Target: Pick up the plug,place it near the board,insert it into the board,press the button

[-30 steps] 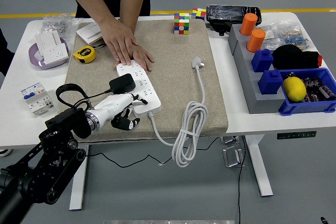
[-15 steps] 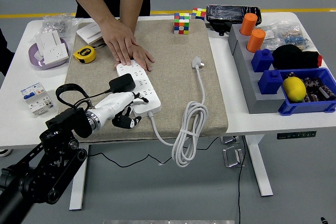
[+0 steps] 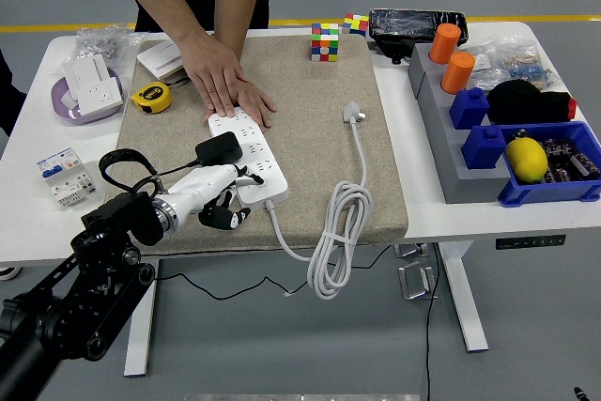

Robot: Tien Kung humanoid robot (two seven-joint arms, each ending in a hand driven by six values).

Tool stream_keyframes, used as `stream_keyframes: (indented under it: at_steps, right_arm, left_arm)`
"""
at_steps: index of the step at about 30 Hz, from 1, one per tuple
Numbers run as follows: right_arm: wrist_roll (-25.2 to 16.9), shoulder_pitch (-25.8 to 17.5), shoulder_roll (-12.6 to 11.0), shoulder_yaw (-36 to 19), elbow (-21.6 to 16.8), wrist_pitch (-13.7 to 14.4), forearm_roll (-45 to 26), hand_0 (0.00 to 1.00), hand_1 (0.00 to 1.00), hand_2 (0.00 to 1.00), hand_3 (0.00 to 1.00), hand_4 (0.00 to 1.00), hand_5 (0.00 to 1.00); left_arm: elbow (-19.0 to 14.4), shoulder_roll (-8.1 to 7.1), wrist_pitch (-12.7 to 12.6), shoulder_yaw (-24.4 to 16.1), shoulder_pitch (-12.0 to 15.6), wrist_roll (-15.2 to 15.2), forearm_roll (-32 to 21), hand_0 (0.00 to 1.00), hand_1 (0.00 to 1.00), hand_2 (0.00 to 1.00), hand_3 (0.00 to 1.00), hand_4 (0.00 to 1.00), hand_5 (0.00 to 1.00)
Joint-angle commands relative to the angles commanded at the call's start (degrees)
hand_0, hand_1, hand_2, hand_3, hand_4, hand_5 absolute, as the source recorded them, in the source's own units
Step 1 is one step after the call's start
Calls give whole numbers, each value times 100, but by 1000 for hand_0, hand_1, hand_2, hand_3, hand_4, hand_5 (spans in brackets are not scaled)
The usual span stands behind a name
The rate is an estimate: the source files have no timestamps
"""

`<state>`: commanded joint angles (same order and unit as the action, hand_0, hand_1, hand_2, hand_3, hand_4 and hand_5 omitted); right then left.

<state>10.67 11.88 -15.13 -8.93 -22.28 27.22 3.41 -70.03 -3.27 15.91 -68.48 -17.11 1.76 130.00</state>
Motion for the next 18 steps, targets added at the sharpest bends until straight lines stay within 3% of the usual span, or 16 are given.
stream_keyframes:
  at_steps: [13,18]
  right_arm:
    - [-4,7,3,-22,-1,4,-1,788,734,736,759,998,998]
    - [-1,7,1,-31,-1,4,2,788,734,735,758,998,998]
  left_arm:
    - [126,-18,26,145,11,-6,0,158,21,141,765,626,2]
    - [-162,-20,43,14,59,-1,0,159,21,142,761,622,2]
